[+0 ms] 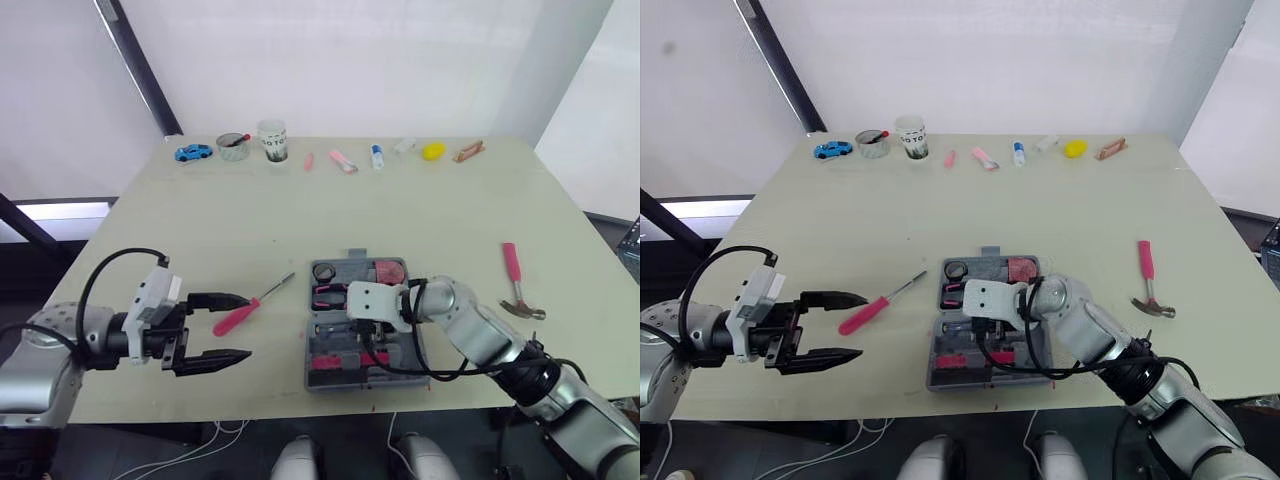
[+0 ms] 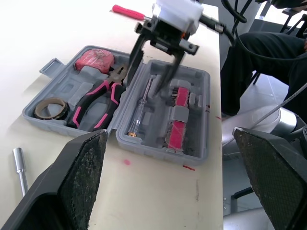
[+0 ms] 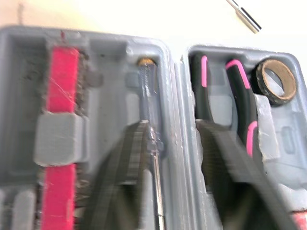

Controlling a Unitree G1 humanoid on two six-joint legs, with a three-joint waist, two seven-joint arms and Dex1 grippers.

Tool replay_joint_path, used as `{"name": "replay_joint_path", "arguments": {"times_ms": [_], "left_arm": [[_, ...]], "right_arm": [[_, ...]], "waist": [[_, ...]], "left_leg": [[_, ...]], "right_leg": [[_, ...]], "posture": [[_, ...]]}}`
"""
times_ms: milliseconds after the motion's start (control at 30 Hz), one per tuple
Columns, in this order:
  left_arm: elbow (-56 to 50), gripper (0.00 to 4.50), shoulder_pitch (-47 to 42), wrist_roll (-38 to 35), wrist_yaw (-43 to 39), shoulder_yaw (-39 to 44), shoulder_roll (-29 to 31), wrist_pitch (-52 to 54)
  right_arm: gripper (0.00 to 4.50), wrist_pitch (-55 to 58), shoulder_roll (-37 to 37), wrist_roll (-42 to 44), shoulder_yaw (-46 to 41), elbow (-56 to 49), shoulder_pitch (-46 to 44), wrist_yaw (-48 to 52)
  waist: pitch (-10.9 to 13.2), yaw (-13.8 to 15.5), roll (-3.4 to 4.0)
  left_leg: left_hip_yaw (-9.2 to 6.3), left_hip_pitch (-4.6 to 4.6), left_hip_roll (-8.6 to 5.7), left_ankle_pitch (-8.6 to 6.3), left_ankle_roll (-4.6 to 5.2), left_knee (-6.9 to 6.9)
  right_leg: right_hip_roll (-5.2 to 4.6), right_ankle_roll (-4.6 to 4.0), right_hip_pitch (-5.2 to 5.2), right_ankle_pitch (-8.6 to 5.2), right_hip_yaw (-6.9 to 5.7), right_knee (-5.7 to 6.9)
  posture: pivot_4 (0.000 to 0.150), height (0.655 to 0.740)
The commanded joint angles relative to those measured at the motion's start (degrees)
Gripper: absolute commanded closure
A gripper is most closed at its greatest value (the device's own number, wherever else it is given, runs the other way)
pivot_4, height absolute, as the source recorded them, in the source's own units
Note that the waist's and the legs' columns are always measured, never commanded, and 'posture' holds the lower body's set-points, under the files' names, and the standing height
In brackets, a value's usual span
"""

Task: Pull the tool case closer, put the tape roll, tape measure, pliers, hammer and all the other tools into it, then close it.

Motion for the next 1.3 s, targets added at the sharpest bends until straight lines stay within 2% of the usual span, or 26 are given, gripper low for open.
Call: {"name": "replay_joint_path", "arguments": {"times_ms": [33, 700, 1133, 1300], "left_arm": [[-0.47, 0.0, -0.17, -0.73, -0.39, 1.09, -0.05, -0.77], [0.85, 0.0, 1.13, -0.57, -0.95, 2.25, 0.31, -2.46], [1.53, 0.0, 1.54, -0.46, -1.19, 1.7, -0.1, -3.21], [1.46, 0.0, 2.08, -1.06, -0.68, 1.93, -0.85, -2.91]], "right_arm": [[4.45, -0.38, -0.26, 0.18, -1.3, -1.43, 0.27, 0.7], [4.48, -5.76, 2.41, -2.87, 0.21, 9.62, 1.13, 0.17], [4.48, -6.01, 2.38, -4.59, 0.56, 12.72, 3.56, -0.29], [4.48, -7.94, 4.59, 2.07, -6.25, 8.6, 5.55, -0.28]], "waist": [[0.0, 0.0, 0.0], [-0.04, -0.03, -0.06], [-0.36, 0.0, -0.34], [-0.43, 0.04, -0.44]], "left_leg": [[0.0, 0.0, 0.0, 0.0, 0.0, 0.0], [0.0, 0.01, 0.0, 0.0, 0.0, 0.0], [-0.01, 0.17, 0.0, 0.01, -0.01, 0.03], [-0.02, 0.17, 0.0, 0.01, -0.01, 0.04]], "right_leg": [[0.0, 0.0, 0.0, 0.0, 0.0, 0.0], [0.0, 0.0, 0.01, 0.0, 0.0, 0.01], [0.0, -0.01, 0.11, 0.0, 0.0, 0.08], [0.0, -0.01, 0.13, 0.0, 0.0, 0.08]], "posture": [[0.15, 0.74], [0.15, 0.74], [0.15, 0.74], [0.15, 0.74]]}}
